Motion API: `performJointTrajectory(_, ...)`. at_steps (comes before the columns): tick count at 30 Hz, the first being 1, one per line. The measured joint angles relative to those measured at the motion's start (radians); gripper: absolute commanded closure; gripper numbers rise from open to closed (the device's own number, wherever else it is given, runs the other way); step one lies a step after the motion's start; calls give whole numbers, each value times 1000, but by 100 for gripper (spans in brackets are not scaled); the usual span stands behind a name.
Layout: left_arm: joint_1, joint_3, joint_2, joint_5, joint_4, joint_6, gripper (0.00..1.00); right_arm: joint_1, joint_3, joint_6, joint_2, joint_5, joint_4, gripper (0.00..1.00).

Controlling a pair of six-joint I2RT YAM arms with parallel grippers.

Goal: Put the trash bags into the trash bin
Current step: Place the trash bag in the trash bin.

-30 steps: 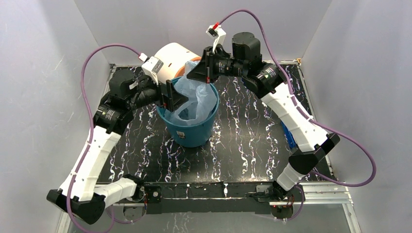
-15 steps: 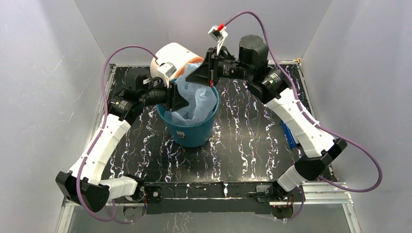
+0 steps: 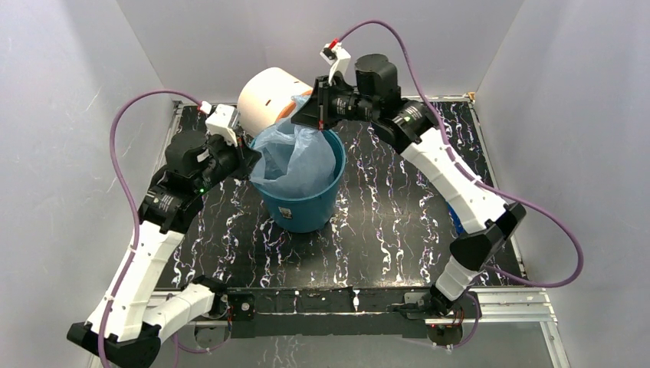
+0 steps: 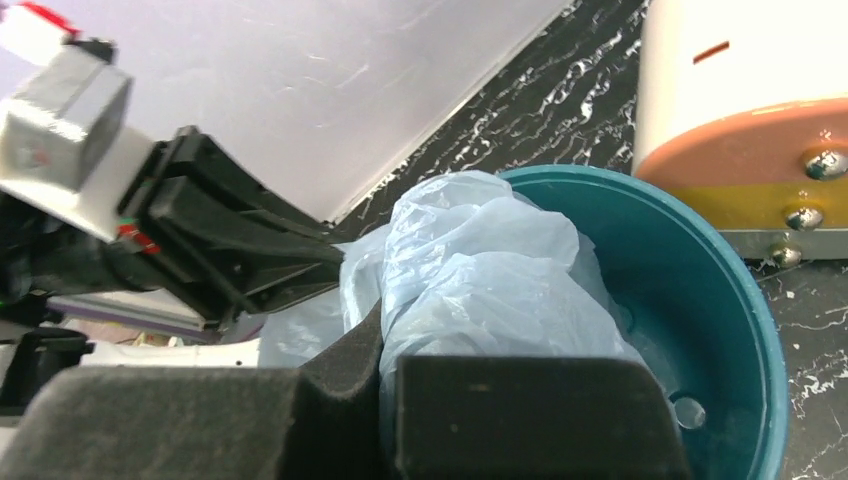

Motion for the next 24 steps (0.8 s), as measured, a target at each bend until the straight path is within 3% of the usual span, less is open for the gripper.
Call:
performJointTrajectory(3,0,3,13,-16,-25,2,97,0,10,1,51,18,-16,100)
performJointTrajectory(4,0,3,24,-24,-37,4,90,0,11,1,68,21,-21,100)
performJointTrajectory(6,0,-3,39,-39,-60,8,65,0,19,0,99,26,-43,100)
performJointTrajectory(8,0,-5,39,-44,-84,11,73,0,40,-3,138,31,-72,100)
performJointTrajectory(9,0,-5,38,-43,-89,15,70,0,51,-6,156,34,-87,100)
performJointTrajectory(12,0,-3,37,-40,-109,25,39,0,81,-25,198,39,-128,100)
performJointTrajectory(21,0,53,34,-51,-146,19,18,3,86,-111,211,89,-209,100)
performJointTrajectory(24,3,99,27,23,-151,24,11,5,86,-127,206,129,-220,100)
